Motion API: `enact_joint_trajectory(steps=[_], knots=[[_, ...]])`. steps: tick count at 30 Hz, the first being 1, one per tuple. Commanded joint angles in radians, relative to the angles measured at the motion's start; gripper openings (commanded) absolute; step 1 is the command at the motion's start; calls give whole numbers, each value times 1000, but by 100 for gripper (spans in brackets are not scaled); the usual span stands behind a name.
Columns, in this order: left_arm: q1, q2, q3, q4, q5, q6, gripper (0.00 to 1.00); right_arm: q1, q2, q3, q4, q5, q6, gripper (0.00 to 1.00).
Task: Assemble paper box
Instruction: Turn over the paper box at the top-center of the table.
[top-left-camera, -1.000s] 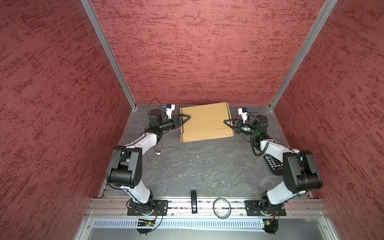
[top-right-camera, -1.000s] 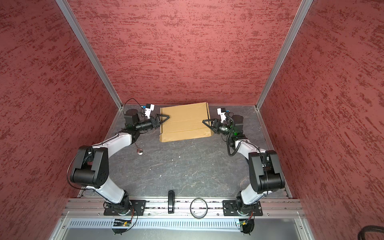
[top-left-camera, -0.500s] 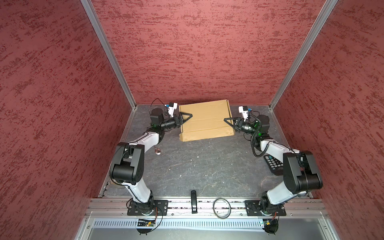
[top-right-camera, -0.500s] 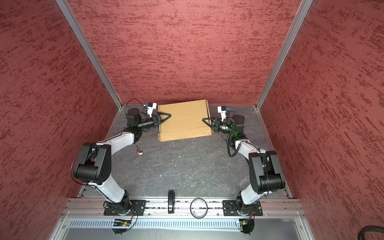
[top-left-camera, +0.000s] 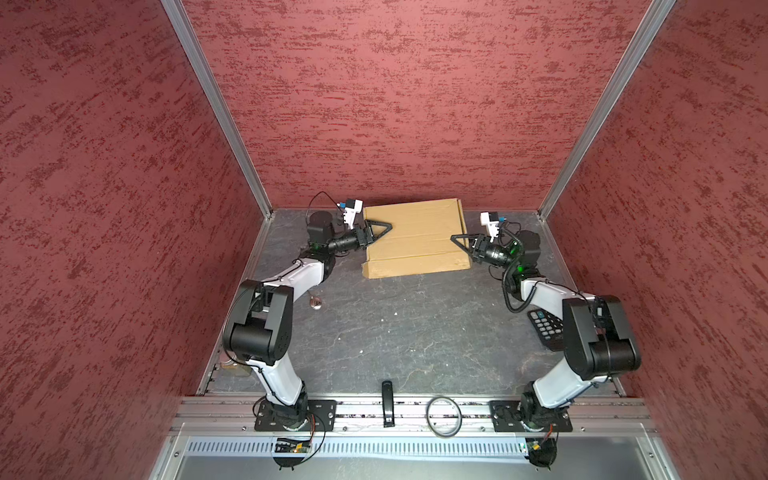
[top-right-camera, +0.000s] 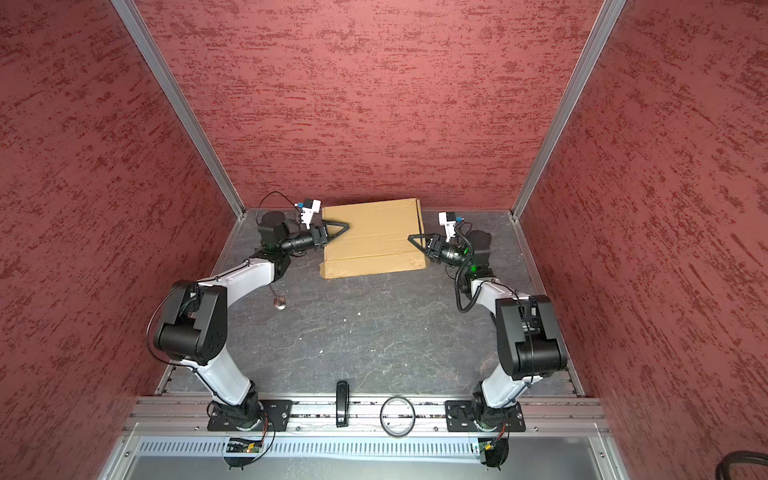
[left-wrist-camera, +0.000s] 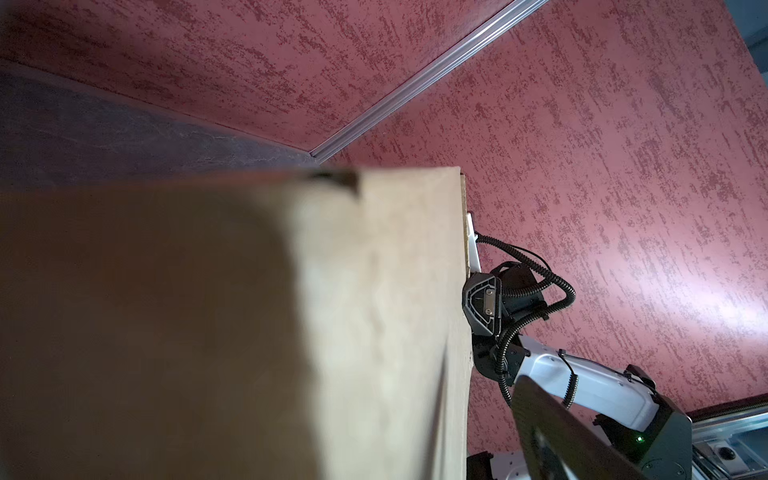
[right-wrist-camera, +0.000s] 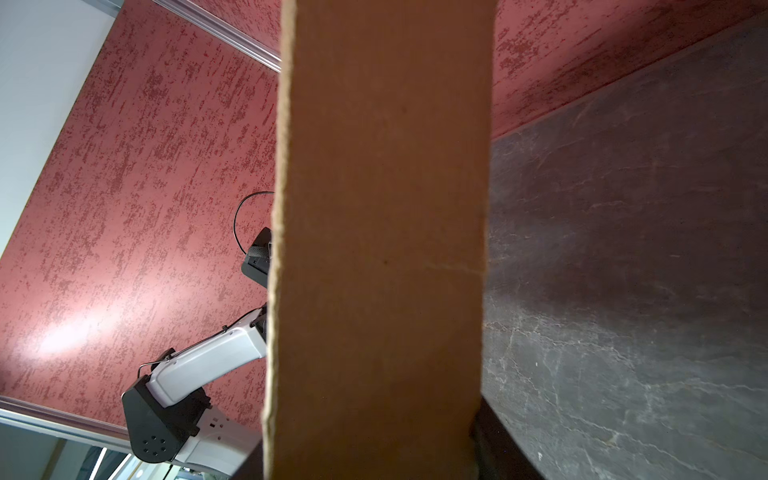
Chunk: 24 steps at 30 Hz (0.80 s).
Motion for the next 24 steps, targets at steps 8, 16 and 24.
enact_joint_trajectory(steps=[8,16,24], knots=[[-57,16,39,39,38,-16,67,31,-17,19,3,-7,-3,51],[-58,6,20,81,51,-35,66,31,7,37,25,-19,45,51],[-60,-6,11,107,65,-40,60,30,21,59,14,-33,69,50]])
